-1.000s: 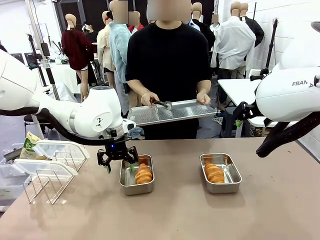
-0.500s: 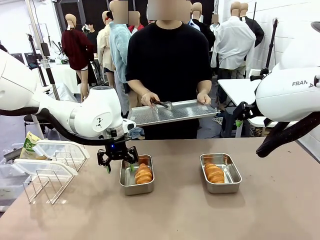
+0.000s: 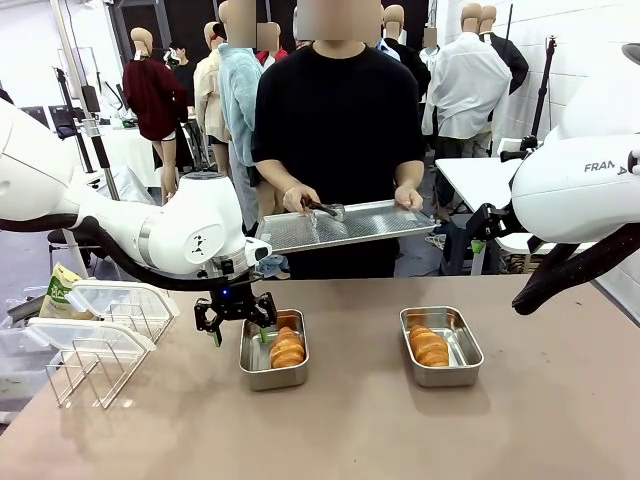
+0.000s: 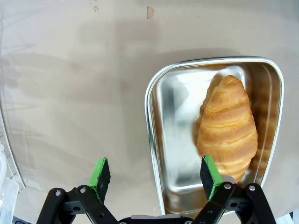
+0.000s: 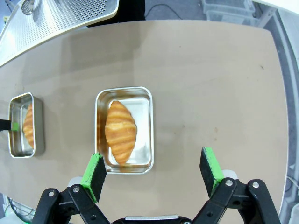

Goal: Place the bread in airtight containers.
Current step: Pick up one Airtight Container lid and hand it to the human.

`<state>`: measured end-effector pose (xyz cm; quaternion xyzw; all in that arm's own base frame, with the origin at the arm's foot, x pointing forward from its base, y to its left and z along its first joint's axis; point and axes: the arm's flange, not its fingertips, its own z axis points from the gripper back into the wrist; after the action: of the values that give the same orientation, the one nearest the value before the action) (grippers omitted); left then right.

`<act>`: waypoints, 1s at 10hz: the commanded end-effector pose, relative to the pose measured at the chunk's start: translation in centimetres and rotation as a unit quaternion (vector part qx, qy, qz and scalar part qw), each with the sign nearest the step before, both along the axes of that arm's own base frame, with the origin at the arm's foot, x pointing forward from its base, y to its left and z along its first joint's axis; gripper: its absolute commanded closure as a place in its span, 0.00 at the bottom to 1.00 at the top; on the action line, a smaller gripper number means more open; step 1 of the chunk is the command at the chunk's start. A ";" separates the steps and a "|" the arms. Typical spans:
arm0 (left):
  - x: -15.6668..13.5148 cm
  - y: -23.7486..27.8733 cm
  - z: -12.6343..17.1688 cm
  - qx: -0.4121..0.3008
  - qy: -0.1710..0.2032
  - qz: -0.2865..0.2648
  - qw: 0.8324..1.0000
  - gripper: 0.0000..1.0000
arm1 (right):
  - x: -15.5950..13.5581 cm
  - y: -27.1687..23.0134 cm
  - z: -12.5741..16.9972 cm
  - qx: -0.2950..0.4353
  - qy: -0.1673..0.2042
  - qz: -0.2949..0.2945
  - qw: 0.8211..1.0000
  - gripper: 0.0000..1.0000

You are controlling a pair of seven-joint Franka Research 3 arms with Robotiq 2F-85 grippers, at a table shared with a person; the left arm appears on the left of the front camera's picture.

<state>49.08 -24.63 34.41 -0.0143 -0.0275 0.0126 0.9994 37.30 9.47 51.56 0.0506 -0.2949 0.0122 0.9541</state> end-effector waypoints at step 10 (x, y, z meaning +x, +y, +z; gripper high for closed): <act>-0.5 0.4 2.2 -0.010 -0.014 -0.028 0.999 0.00 | 0.0 0.1 0.0 0.001 -0.001 0.000 1.000 0.00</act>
<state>49.06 -24.63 34.91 -0.0158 -0.0317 0.0045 0.9994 37.30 9.46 51.56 0.0506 -0.2949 0.0122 0.9541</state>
